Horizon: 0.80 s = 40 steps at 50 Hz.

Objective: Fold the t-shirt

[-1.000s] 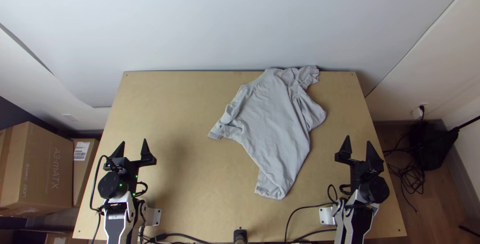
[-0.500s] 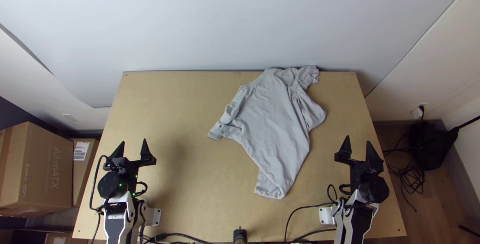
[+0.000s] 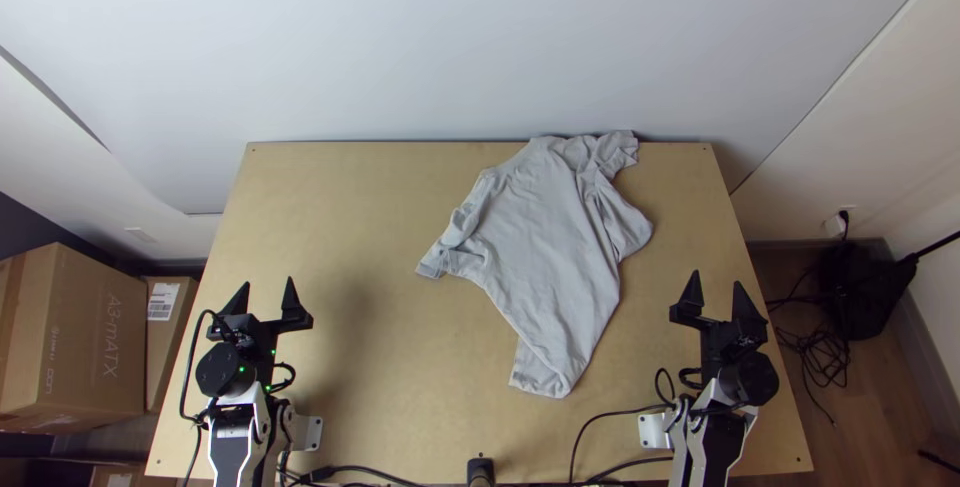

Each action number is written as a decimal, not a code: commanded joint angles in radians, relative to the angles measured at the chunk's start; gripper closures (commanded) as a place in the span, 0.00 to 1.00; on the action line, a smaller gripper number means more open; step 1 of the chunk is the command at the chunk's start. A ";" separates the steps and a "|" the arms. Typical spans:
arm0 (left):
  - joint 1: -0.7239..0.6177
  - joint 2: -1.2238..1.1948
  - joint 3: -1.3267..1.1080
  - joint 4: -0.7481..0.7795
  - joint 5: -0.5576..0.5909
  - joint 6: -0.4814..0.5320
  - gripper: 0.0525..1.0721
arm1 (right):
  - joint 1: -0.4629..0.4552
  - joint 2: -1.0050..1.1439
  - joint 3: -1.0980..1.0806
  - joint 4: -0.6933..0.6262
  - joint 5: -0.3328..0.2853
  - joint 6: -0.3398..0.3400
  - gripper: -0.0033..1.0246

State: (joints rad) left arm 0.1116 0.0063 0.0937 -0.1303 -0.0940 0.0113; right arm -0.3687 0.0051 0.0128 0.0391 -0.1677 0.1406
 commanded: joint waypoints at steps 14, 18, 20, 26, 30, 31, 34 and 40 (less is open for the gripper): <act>0.003 -0.006 -0.038 -0.035 0.017 -0.024 0.04 | 0.025 -0.010 -0.008 -0.010 0.007 0.013 0.04; -0.007 -0.006 -0.038 -0.035 0.022 -0.050 0.04 | 0.037 -0.008 -0.008 -0.011 0.007 0.014 0.04; -0.007 -0.006 -0.038 -0.037 0.022 -0.050 0.04 | 0.039 -0.008 -0.008 -0.011 0.007 0.014 0.04; 0.002 -0.006 -0.038 -0.037 0.022 -0.050 0.04 | 0.043 -0.010 -0.008 -0.010 0.008 0.017 0.04; 0.003 -0.006 -0.038 -0.037 0.022 -0.050 0.04 | 0.033 -0.010 -0.008 -0.011 0.013 0.017 0.04; 0.000 -0.006 -0.038 -0.035 0.022 -0.050 0.04 | 0.033 -0.010 -0.008 -0.011 0.017 0.014 0.04; 0.000 -0.008 -0.038 -0.032 0.022 -0.050 0.04 | 0.028 -0.010 -0.008 -0.010 0.022 0.010 0.04; 0.005 -0.008 -0.022 -0.032 0.022 -0.031 0.04 | 0.037 -0.011 0.009 0.021 0.020 0.002 0.04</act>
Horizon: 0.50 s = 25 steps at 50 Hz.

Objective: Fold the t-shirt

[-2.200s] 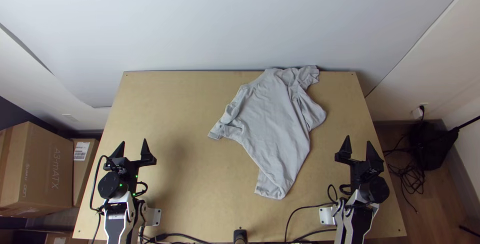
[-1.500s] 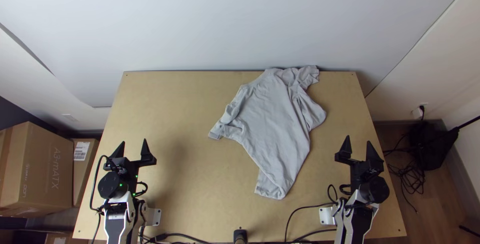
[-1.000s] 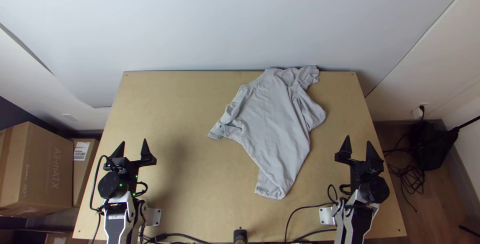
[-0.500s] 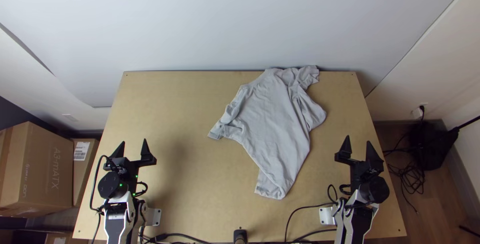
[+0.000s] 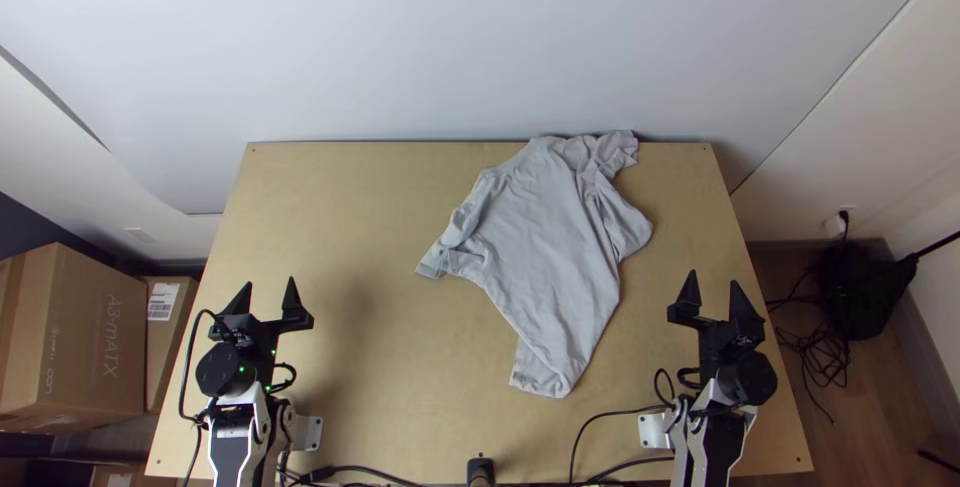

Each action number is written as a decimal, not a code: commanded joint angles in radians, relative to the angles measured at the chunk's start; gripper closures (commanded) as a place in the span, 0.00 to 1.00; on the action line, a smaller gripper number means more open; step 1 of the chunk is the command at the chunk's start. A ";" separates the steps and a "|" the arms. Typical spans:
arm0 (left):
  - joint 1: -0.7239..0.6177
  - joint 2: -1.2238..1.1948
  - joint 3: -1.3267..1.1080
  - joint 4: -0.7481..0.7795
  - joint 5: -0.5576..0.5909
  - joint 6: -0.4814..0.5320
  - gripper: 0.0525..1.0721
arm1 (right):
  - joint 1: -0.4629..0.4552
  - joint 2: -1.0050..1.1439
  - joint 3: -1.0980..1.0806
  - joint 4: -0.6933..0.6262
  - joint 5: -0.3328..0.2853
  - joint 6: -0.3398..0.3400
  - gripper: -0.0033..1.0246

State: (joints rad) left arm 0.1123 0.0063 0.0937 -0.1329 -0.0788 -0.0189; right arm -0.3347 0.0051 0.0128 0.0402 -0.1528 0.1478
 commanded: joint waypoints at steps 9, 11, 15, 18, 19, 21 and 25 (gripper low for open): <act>-0.011 -0.002 0.006 -0.031 0.007 -0.001 0.04 | 0.017 -0.008 0.073 0.052 0.006 -0.002 0.04; -0.016 0.006 0.017 -0.030 0.008 -0.001 0.04 | 0.026 -0.007 0.087 0.052 0.006 -0.002 0.04; -0.025 0.035 0.055 -0.024 0.011 -0.001 0.04 | 0.040 -0.001 0.124 0.052 0.006 -0.001 0.04; -0.036 0.078 0.093 -0.025 0.011 -0.001 0.04 | 0.040 0.019 0.154 0.061 0.006 -0.001 0.04; -0.039 0.095 0.107 -0.025 0.011 -0.001 0.04 | 0.040 0.029 0.167 0.063 0.006 -0.001 0.04; -0.042 0.136 0.143 -0.031 0.011 -0.001 0.04 | 0.040 0.064 0.194 0.070 0.006 -0.004 0.04; -0.048 0.219 0.212 -0.040 0.013 -0.001 0.04 | 0.043 0.151 0.266 0.072 0.002 -0.007 0.04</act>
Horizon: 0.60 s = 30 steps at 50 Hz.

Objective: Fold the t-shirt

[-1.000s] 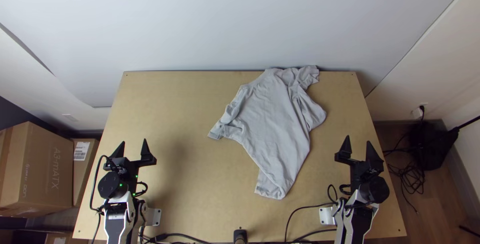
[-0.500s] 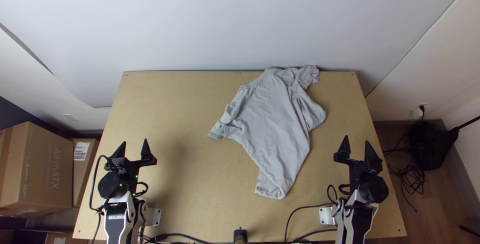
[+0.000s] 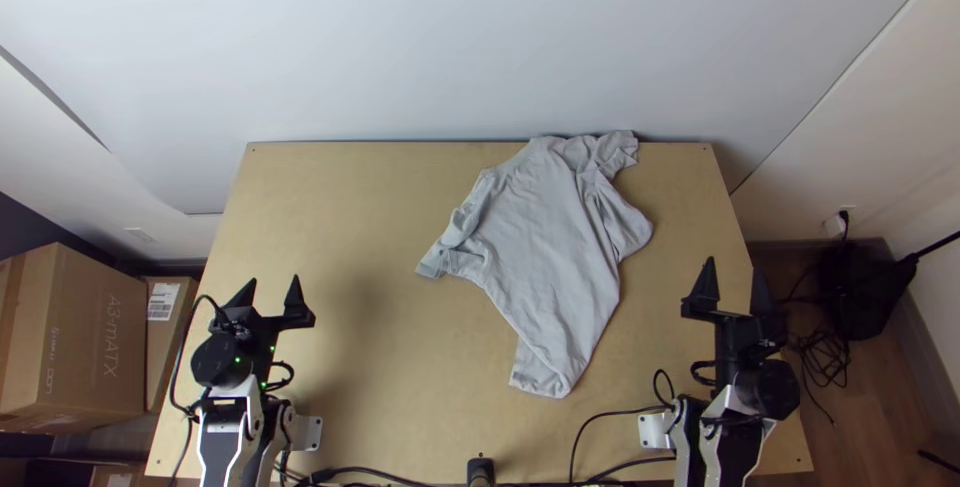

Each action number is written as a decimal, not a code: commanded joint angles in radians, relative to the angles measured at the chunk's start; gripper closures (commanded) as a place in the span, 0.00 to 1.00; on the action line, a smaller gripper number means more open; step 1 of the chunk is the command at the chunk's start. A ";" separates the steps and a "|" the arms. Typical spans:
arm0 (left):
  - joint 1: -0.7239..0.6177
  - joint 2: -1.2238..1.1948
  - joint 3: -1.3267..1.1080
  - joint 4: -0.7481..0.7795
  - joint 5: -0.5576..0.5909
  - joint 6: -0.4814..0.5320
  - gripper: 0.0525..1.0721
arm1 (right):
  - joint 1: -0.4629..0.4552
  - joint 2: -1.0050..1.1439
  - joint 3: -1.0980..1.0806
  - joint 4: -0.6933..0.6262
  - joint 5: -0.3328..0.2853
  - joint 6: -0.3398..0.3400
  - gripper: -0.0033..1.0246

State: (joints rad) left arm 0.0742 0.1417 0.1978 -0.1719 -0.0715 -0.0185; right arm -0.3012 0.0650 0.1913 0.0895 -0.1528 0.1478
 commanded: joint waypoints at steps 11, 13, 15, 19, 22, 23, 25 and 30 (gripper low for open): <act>-0.044 0.280 0.305 -0.051 0.009 -0.012 0.04 | 0.040 0.308 0.243 0.030 0.002 -0.071 0.04; -0.059 0.305 0.342 -0.067 0.009 -0.014 0.04 | 0.054 0.352 0.293 0.009 0.002 -0.071 0.04; -0.073 0.323 0.374 -0.086 0.009 -0.015 0.04 | 0.070 0.395 0.347 -0.020 0.002 -0.071 0.04; -0.109 0.360 0.446 -0.126 0.007 -0.020 0.04 | 0.112 0.484 0.467 -0.083 0.007 -0.071 0.04; -0.126 0.388 0.508 -0.159 0.007 -0.026 0.04 | 0.145 0.552 0.559 -0.134 0.015 -0.071 0.04; -0.131 0.397 0.529 -0.173 0.007 -0.032 0.04 | 0.155 0.573 0.589 -0.149 0.019 -0.071 0.04; -0.137 0.421 0.571 -0.202 0.007 -0.038 0.04 | 0.178 0.622 0.660 -0.192 0.025 -0.071 0.04; -0.174 0.487 0.681 -0.296 0.007 -0.063 0.04 | 0.247 0.733 0.813 -0.267 0.065 -0.079 0.04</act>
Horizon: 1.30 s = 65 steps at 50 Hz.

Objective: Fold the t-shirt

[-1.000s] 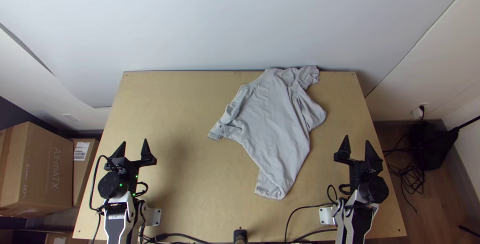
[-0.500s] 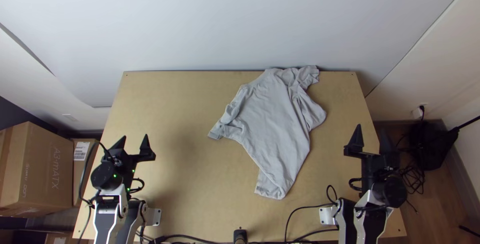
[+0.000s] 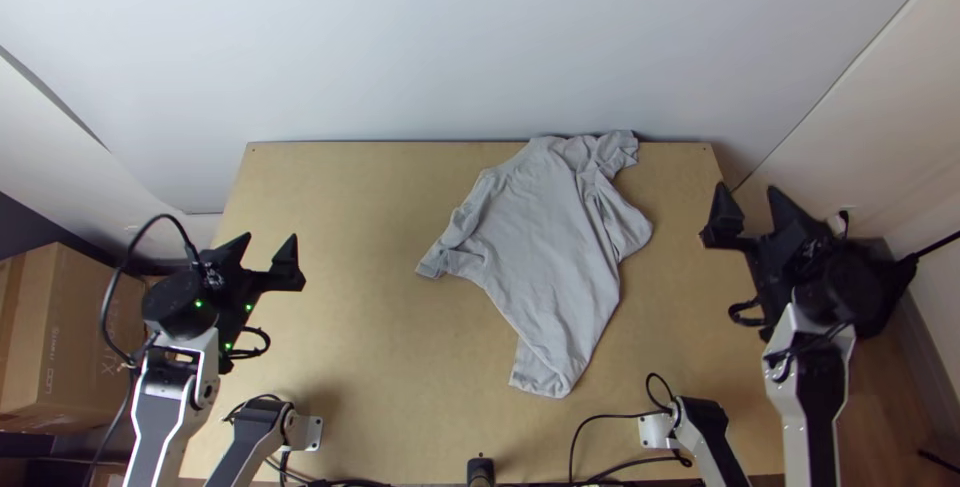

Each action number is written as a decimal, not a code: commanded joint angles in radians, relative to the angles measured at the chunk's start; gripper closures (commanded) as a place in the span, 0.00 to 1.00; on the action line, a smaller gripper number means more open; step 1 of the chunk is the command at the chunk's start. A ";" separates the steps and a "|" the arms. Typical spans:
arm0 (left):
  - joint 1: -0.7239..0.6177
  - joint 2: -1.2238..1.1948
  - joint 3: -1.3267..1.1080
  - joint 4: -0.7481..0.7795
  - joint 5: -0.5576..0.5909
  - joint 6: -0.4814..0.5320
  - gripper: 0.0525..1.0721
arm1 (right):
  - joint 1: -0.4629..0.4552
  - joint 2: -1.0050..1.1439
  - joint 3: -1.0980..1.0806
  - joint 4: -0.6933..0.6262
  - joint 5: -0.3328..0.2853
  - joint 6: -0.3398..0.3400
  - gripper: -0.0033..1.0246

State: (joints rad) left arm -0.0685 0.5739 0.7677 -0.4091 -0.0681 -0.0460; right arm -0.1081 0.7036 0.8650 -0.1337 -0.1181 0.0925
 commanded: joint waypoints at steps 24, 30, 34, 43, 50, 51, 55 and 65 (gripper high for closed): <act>-0.085 0.122 0.366 -0.369 0.002 -0.066 0.04 | 0.450 0.651 0.842 -0.432 0.189 0.024 0.04; -0.080 0.115 0.381 -0.439 0.007 -0.084 0.04 | 0.547 0.738 0.908 -0.451 0.190 0.073 0.04; -0.088 0.109 0.387 -0.494 0.013 -0.087 0.04 | 0.607 0.806 0.933 -0.458 0.190 0.125 0.04; -0.093 0.087 0.406 -0.582 0.014 -0.086 0.04 | 0.697 0.942 0.974 -0.458 0.187 0.225 0.04; -0.096 0.087 0.427 -0.640 0.016 -0.068 0.04 | 0.734 1.039 1.003 -0.465 0.152 0.297 0.04; -0.096 0.087 0.430 -0.648 0.016 -0.066 0.04 | 0.737 1.051 1.008 -0.469 0.135 0.312 0.04; -0.096 0.098 0.470 -0.675 0.019 -0.064 0.04 | 0.754 1.111 1.033 -0.484 0.087 0.392 0.04; -0.094 0.129 0.513 -0.705 0.019 -0.066 0.04 | 0.809 1.257 1.098 -0.512 0.031 0.526 0.04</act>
State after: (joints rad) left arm -0.1581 0.6884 1.2503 -1.0908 -0.0601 -0.1123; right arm 0.6704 1.8984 1.9194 -0.6304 -0.0666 0.5289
